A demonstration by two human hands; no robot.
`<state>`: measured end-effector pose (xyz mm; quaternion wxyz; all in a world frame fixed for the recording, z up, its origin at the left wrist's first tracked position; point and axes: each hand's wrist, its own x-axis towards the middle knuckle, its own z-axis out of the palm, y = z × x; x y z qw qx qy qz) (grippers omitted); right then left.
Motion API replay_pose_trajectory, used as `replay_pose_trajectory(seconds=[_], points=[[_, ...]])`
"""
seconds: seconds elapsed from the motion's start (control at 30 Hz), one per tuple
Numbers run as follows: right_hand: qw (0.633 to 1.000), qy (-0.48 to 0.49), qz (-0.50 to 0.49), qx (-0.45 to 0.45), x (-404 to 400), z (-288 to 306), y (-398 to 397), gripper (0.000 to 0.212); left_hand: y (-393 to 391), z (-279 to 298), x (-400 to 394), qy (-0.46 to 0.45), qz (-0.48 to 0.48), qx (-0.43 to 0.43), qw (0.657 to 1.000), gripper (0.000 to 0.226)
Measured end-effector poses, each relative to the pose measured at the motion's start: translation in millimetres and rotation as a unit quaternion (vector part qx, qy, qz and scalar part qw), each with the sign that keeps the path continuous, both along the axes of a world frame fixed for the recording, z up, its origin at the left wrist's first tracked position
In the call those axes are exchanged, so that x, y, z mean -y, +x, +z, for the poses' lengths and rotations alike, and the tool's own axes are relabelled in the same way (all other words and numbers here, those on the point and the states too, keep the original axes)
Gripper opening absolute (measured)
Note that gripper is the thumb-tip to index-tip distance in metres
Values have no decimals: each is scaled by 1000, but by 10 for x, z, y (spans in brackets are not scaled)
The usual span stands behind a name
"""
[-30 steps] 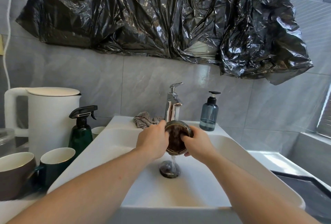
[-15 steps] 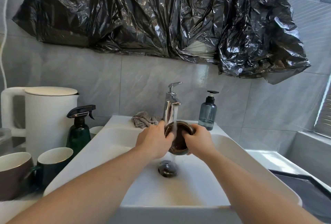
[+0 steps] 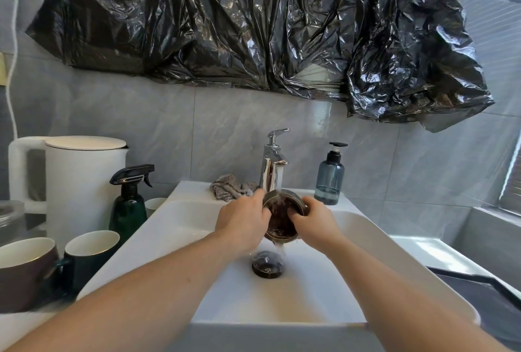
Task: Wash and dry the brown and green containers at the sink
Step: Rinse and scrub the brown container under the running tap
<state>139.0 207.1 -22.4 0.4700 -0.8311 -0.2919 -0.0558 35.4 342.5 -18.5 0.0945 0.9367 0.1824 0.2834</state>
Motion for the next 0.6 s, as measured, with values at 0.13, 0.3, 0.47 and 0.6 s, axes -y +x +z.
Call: replay_pose_trajectory(seconds=[0.13, 0.3, 0.47, 0.6], points=[[999, 1, 32, -2, -6, 23, -57, 15, -6, 29, 11, 20, 24, 33, 999, 20], [999, -18, 31, 21, -18, 17, -65, 9, 18, 6, 3, 25, 4, 60, 998, 17], [999, 8, 1, 34, -14, 34, -35, 10, 24, 17, 27, -28, -20, 68, 997, 17], [998, 57, -19, 8, -12, 59, -26, 19, 2, 31, 49, -78, -23, 37, 996, 27]])
